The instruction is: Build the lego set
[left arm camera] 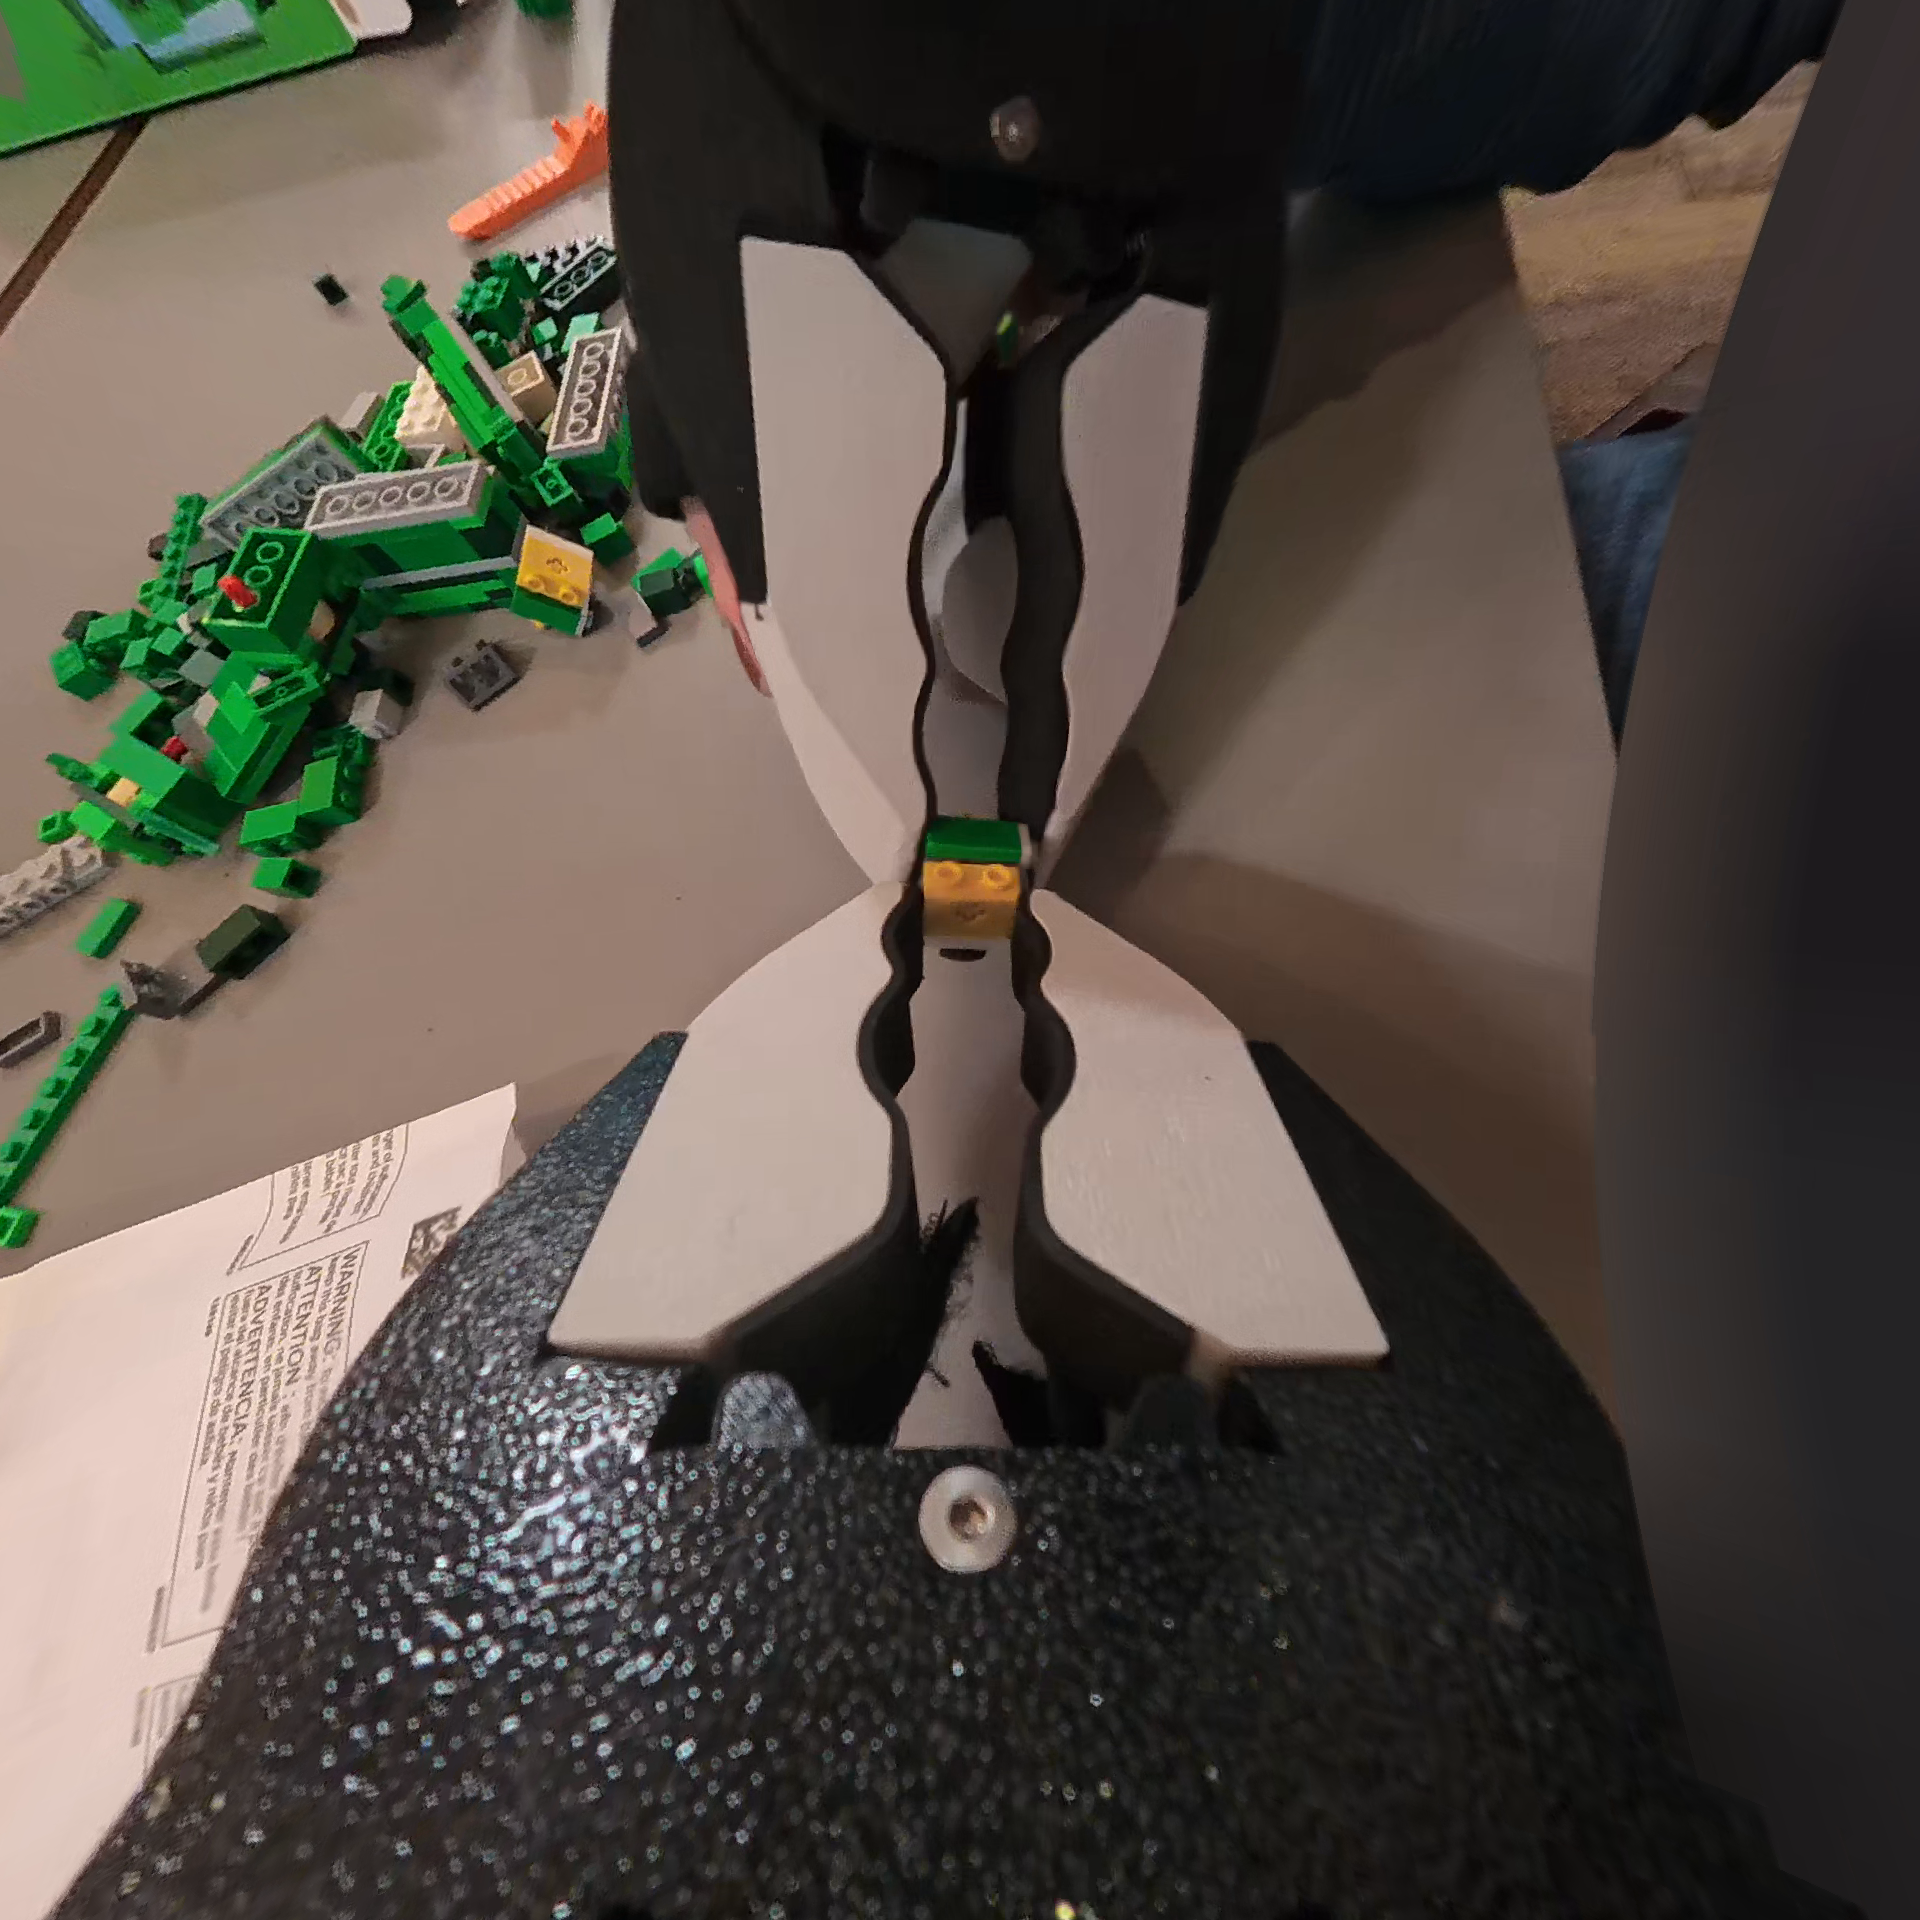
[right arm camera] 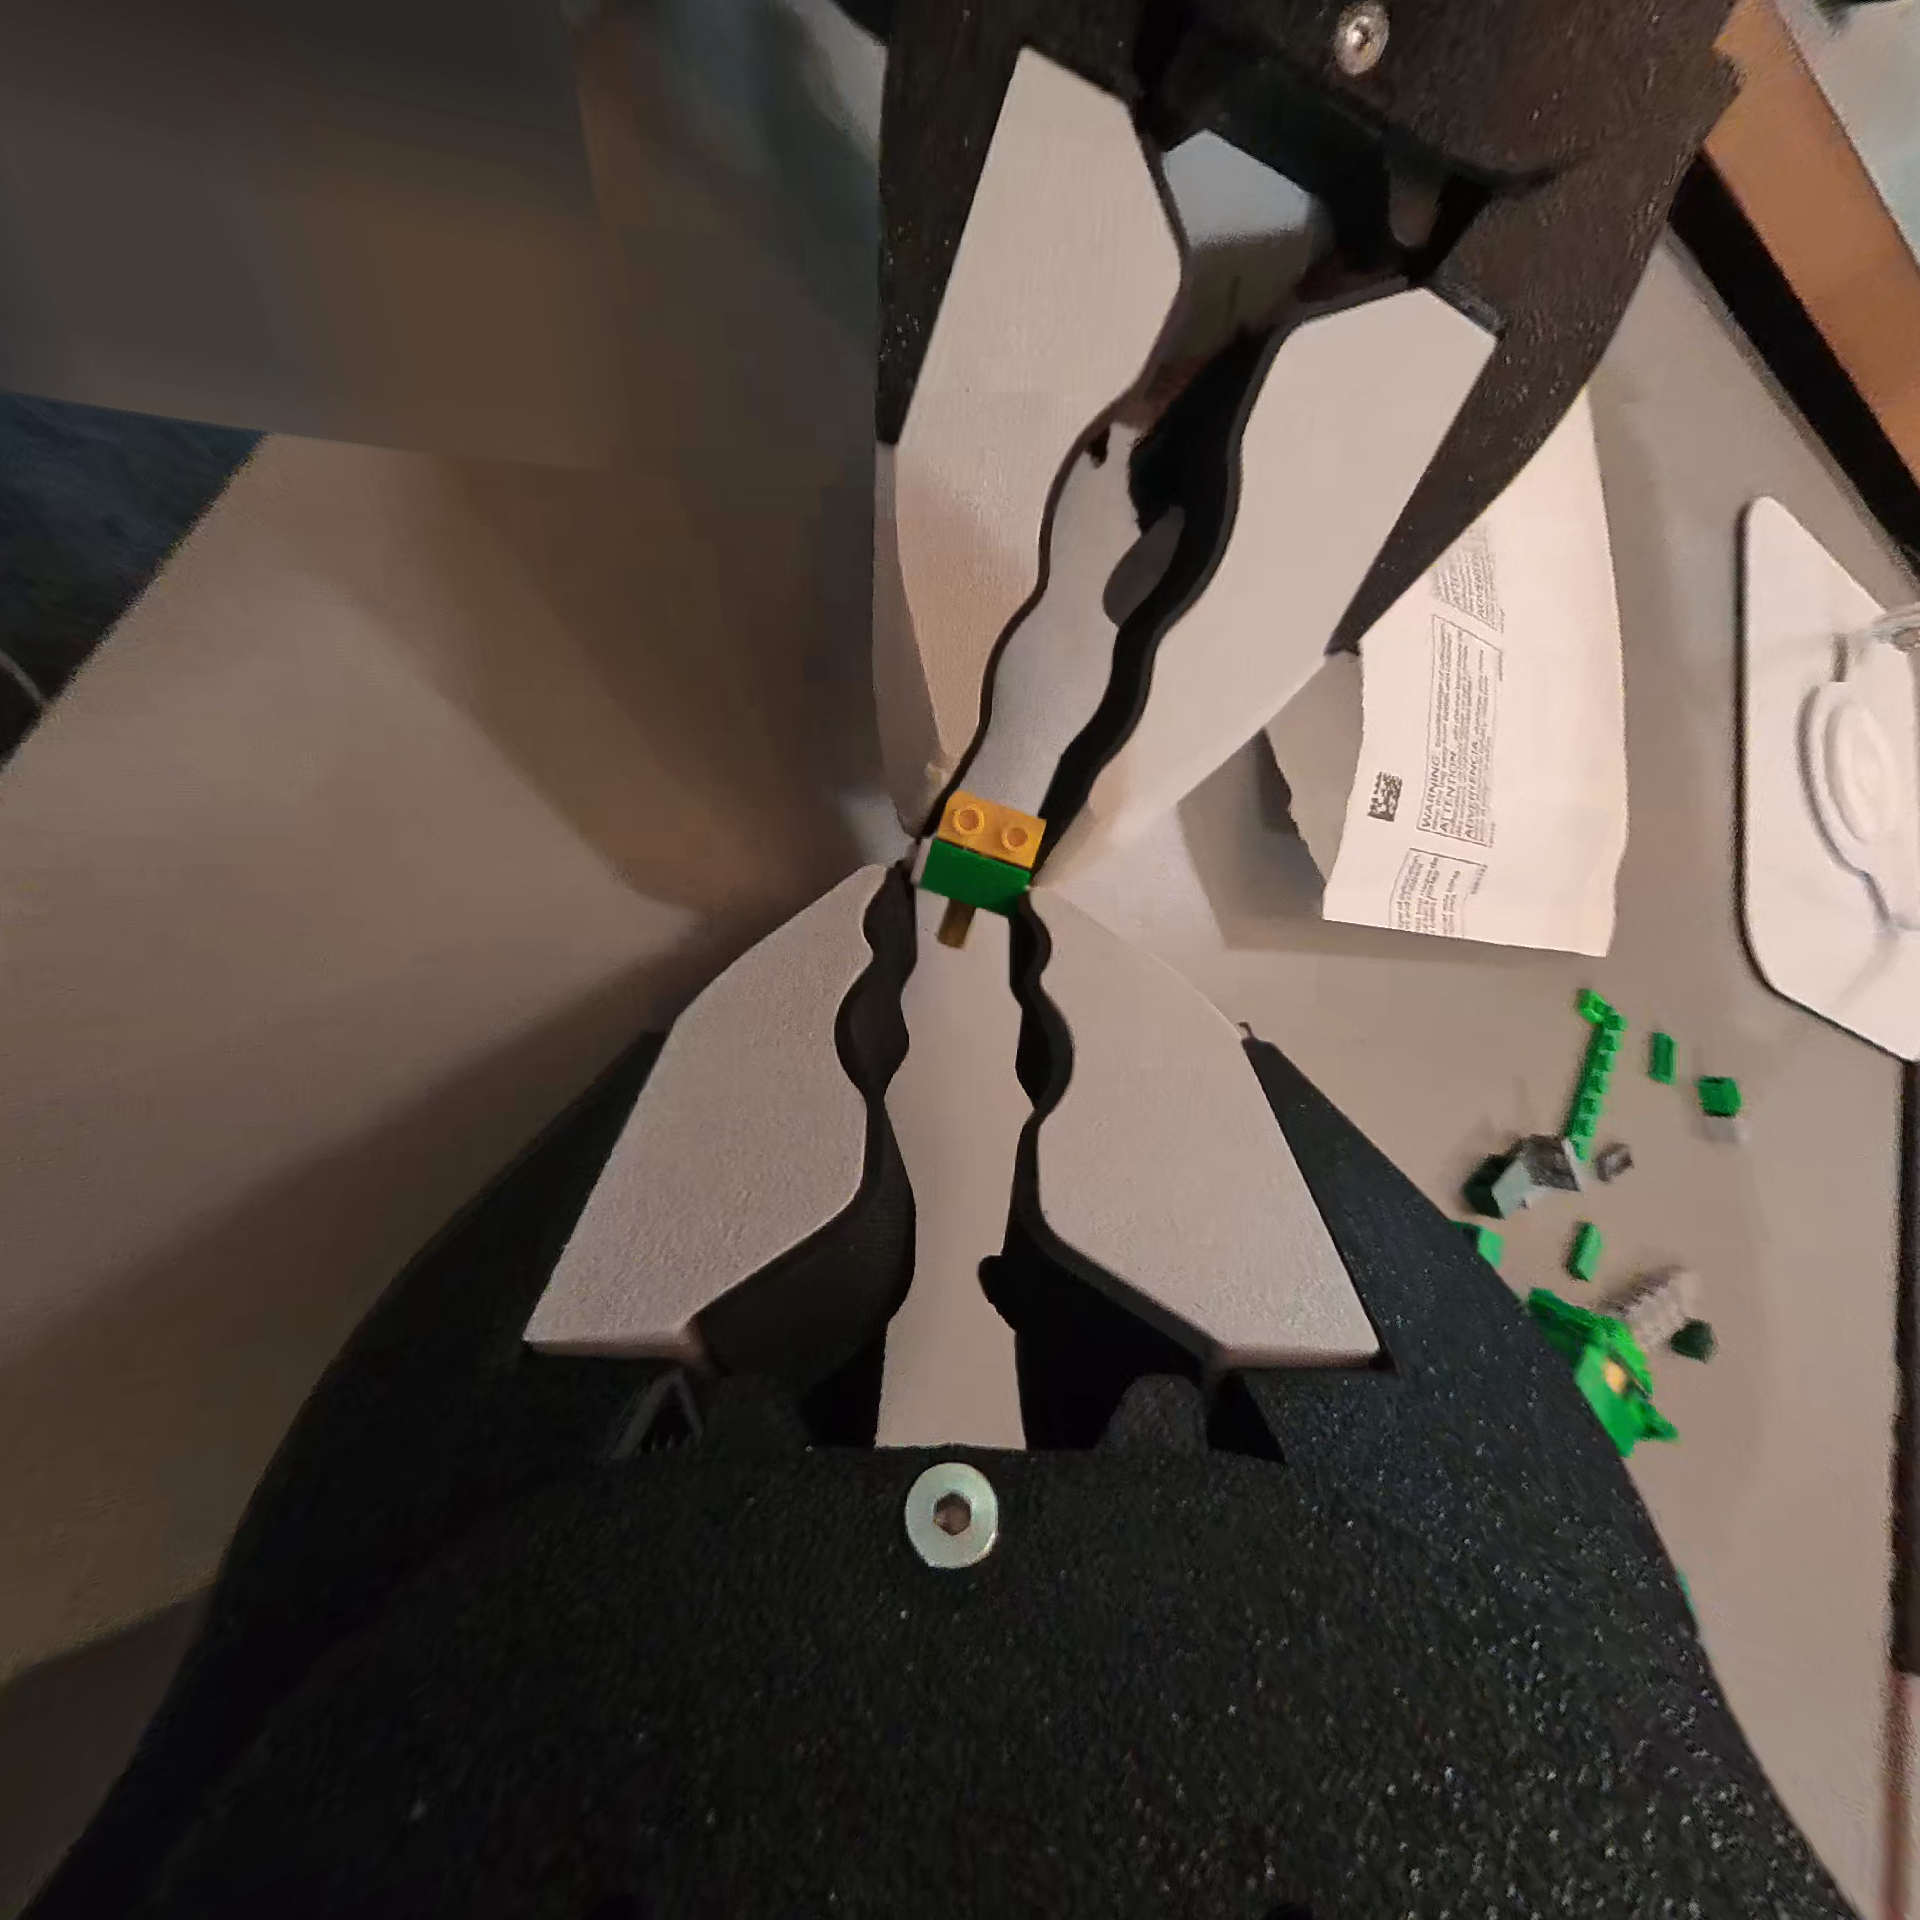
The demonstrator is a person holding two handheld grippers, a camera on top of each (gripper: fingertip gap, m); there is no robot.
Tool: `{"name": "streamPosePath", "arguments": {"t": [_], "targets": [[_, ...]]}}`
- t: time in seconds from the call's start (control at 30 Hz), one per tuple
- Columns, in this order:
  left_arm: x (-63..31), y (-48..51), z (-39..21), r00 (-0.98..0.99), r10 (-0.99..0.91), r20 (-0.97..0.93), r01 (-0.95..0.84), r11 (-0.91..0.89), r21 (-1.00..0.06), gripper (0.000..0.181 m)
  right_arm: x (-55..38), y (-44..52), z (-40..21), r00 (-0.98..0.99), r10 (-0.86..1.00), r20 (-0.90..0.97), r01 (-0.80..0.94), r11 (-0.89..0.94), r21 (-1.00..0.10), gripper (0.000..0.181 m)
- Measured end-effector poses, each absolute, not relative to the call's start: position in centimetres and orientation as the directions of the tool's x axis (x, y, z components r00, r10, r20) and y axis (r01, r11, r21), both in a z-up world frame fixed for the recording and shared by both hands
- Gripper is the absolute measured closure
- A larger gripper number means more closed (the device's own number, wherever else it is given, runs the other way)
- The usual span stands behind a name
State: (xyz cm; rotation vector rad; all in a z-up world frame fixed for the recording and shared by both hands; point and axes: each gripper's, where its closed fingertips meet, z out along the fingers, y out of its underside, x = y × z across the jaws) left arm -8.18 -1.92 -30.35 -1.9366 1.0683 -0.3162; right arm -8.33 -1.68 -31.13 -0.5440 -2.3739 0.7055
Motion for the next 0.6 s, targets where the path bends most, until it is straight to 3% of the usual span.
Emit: {"name": "streamPosePath", "arguments": {"t": [0.1, 0.3, 0.37, 0.43, 0.6], "targets": [[-7.9, -2.2, -29.8, 0.588, -0.795, -0.15, -0.518, -0.227, -0.825, 0.164, -8.1, -2.0, -30.7, -0.752, 0.545, 0.372, 0.199, 0.725, -0.66, 0.164], [-7.8, -2.1, -29.7, 0.594, -0.796, -0.115, -0.467, -0.224, -0.855, 0.164, -8.0, -1.9, -30.5, -0.748, 0.548, 0.373, 0.185, 0.713, -0.676, 0.164], [-7.8, -2.3, -29.1, 0.591, -0.803, -0.075, -0.415, -0.223, -0.882, 0.164, -7.9, -1.9, -29.9, -0.747, 0.552, 0.371, 0.164, 0.693, -0.702, 0.177], [-7.7, -2.6, -28.1, 0.577, -0.817, -0.007, -0.324, -0.221, -0.92, 0.164, -7.8, -2.3, -29.1, -0.751, 0.563, 0.346, 0.15, 0.655, -0.741, 0.178], [-8.1, -1.7, -28.5, 0.627, -0.778, -0.031, -0.347, -0.243, -0.906, 0.165, -8.3, -1.0, -29.5, -0.702, 0.602, 0.38, 0.21, 0.685, -0.697, 0.177]]}}
